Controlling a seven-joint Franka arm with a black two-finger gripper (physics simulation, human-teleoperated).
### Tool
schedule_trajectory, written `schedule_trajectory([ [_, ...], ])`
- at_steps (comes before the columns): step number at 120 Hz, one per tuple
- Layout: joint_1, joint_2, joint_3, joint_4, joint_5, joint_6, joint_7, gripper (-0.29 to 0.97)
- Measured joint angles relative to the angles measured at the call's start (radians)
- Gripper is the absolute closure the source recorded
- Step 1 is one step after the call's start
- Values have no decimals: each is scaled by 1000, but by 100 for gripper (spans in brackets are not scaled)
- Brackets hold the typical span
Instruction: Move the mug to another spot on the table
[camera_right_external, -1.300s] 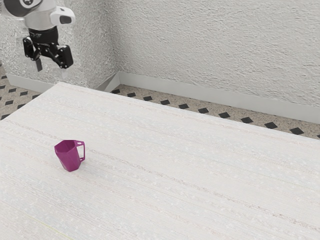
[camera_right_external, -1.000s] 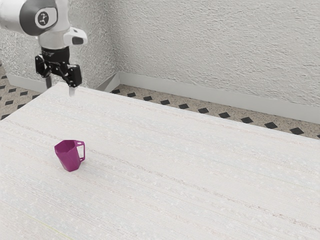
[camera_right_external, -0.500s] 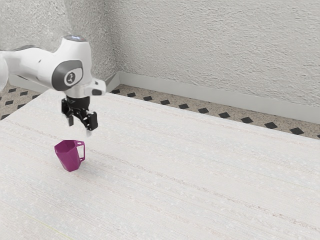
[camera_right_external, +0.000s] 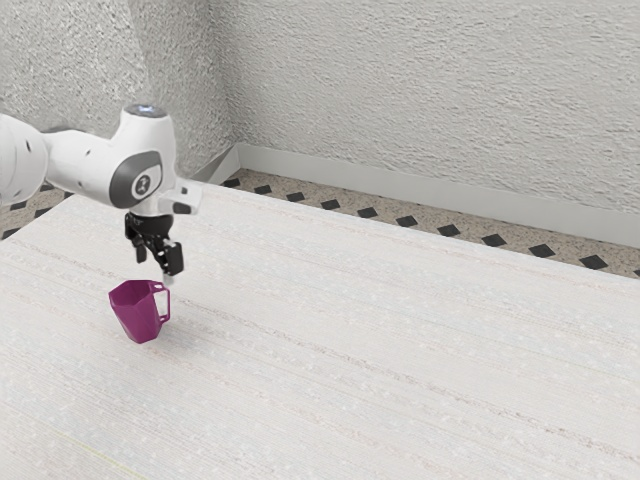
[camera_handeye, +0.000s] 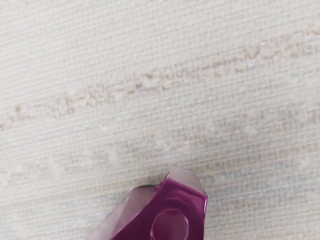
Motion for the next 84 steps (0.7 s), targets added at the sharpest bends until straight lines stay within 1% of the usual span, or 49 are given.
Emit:
schedule_trajectory([
  [23, 13, 48, -1, 10, -5, 46, 82, 1],
  [47, 24, 70, -2, 9, -7, 81, 159, 1],
  [84, 27, 85, -4, -11, -18, 98, 260, 3],
])
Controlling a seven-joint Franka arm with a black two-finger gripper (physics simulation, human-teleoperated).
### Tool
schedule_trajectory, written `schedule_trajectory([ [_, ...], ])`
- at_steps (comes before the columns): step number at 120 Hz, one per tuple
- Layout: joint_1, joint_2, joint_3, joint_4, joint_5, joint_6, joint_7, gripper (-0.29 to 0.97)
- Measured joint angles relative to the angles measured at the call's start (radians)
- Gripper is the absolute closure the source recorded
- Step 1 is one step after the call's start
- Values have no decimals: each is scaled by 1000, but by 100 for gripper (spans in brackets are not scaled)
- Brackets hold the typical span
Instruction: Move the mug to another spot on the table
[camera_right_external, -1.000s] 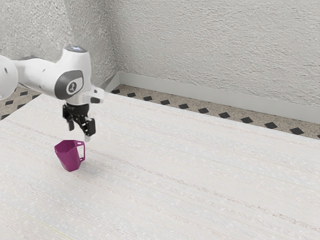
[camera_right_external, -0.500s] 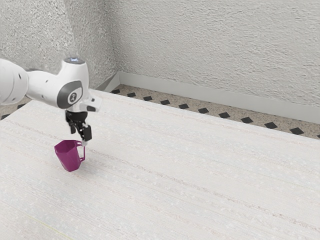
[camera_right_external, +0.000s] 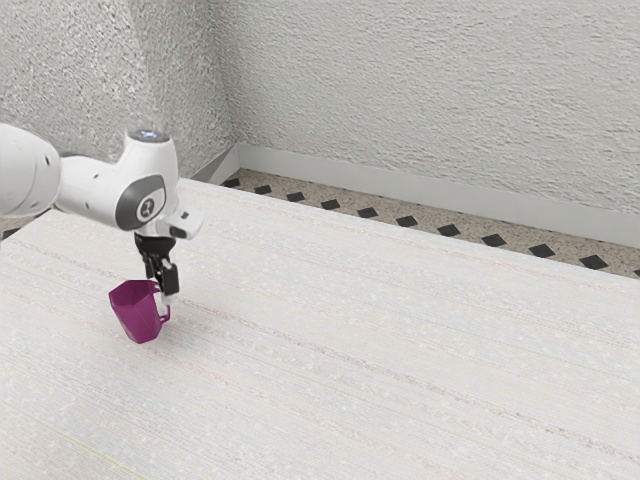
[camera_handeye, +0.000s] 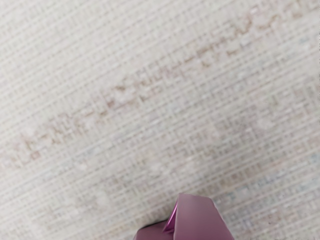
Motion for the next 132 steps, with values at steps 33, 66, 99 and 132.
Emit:
schedule_trajectory([
  [33, 8, 16, 0, -1, -4, 4, 56, 3],
  [66, 12, 27, 0, -3, -12, 5, 91, 3],
  [99, 13, 37, 0, -3, -16, 6, 113, 3],
  [132, 16, 40, 0, -3, -18, 10, 125, 14],
])
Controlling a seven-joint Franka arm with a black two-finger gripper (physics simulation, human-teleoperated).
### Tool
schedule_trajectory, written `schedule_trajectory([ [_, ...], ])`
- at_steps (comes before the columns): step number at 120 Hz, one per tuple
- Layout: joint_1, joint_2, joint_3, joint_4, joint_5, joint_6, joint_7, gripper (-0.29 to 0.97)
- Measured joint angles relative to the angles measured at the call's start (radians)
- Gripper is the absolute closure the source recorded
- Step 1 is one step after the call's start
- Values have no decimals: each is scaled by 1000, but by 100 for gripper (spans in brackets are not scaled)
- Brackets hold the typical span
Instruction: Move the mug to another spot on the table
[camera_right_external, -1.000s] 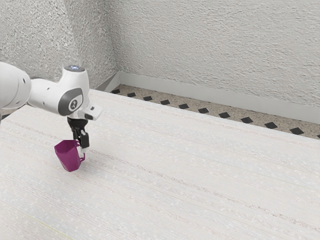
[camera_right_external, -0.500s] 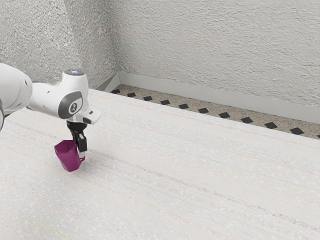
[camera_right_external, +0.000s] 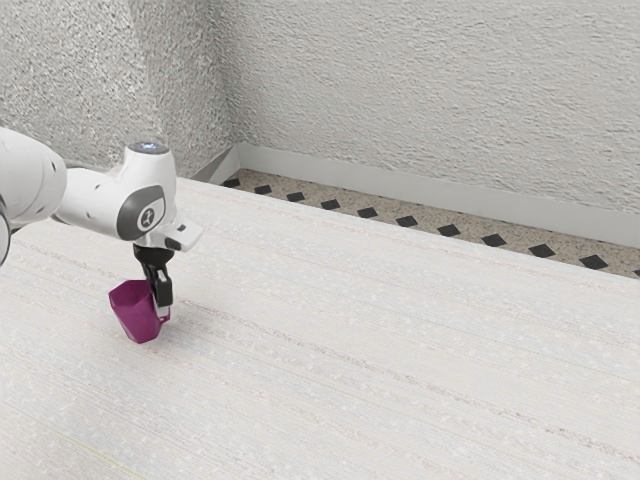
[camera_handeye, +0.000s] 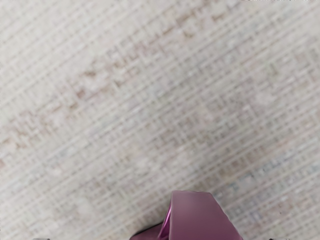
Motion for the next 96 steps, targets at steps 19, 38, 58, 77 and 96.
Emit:
schedule_trajectory([
  [19, -1, 0, 0, 0, 2, 7, 4, 37],
  [38, -1, 1, 1, 1, 12, 40, 1, 46],
  [58, -8, 2, -1, 24, 56, 50, -11, 58],
  [77, -9, 27, -3, 103, 81, -60, -40, 65],
  [96, -9, 51, -29, 164, 70, -204, -75, 65],
])
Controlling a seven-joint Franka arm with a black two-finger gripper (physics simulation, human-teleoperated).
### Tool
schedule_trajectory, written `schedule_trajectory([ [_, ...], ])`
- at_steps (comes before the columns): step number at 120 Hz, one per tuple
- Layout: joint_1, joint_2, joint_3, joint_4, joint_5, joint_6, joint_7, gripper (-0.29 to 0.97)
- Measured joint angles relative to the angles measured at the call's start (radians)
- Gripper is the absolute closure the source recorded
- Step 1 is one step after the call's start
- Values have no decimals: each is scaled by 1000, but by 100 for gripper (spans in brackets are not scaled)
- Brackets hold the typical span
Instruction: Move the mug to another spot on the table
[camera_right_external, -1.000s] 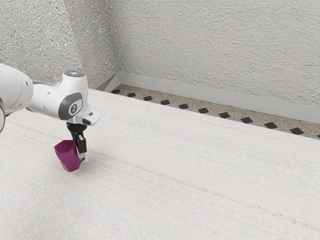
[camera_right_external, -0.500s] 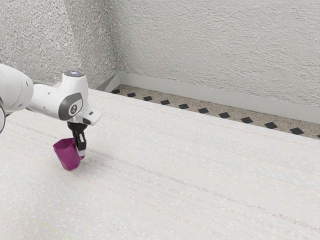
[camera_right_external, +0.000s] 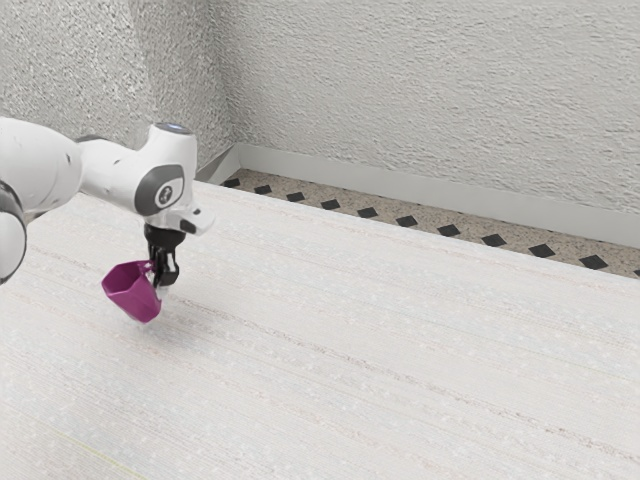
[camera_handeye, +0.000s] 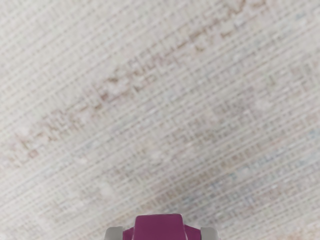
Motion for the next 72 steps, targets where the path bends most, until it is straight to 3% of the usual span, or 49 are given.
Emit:
schedule_trajectory([
  [36, -35, 115, -122, 166, 43, -140, -88, 74],
  [72, -138, 221, -135, 310, 66, -173, -175, 75],
])
